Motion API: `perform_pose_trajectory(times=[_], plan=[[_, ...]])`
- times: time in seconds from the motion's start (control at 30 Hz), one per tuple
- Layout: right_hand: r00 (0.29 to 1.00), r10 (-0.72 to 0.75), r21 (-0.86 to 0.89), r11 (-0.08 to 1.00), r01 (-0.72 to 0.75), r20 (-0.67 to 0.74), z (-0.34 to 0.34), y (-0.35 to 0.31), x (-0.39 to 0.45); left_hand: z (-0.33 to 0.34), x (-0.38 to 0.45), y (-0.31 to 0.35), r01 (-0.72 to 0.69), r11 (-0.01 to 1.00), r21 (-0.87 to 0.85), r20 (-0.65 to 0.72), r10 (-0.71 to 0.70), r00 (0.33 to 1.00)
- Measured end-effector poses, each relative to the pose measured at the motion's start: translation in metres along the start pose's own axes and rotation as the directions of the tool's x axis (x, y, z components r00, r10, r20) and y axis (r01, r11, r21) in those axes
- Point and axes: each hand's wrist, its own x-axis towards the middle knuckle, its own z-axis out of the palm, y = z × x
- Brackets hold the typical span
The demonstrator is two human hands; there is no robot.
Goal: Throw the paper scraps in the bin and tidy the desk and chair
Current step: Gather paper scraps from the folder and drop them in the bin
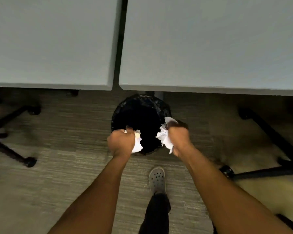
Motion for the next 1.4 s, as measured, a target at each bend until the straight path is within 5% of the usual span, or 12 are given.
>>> perform_pose_trajectory(times=[0.07,0.2,0.37,0.5,0.6,0.7,1.03,1.4], plan=[[0.990,-0.139,-0.318,0.939,0.131,-0.004,0.024,0.019,0.031,0.013,0.013,-0.010,0.029,0.999,0.019,-0.134,-0.026,0.991],[0.929,-0.346,-0.738,0.592,0.324,0.131,0.056,0.041,0.075,0.044,0.038,-0.017,-0.042,0.999,0.023,-0.195,0.046,0.980],[0.901,-0.361,-0.776,0.487,0.401,0.240,0.078,0.055,0.115,0.075,0.078,-0.026,-0.399,0.886,0.234,-0.110,0.432,0.895],[0.907,-0.195,-0.745,0.520,0.418,0.373,0.080,0.067,0.131,0.093,0.092,-0.049,-0.348,0.867,0.357,0.247,0.271,0.930],[0.901,-0.106,-0.868,0.244,0.433,0.420,0.069,0.079,0.129,0.090,0.078,-0.064,-0.495,0.773,0.396,0.388,0.348,0.854],[0.853,-0.136,-0.863,-0.053,0.502,0.504,0.057,0.082,0.115,0.072,0.057,-0.076,-0.546,0.697,0.464,0.354,0.419,0.836],[0.782,-0.261,-0.822,-0.099,0.561,0.566,0.038,0.071,0.060,0.027,0.008,-0.066,-0.525,0.704,0.477,0.387,0.368,0.845],[0.852,-0.360,-0.908,0.026,0.417,0.381,-0.086,0.001,-0.065,-0.037,-0.111,0.031,-0.707,0.598,0.377,0.545,0.473,0.692]])
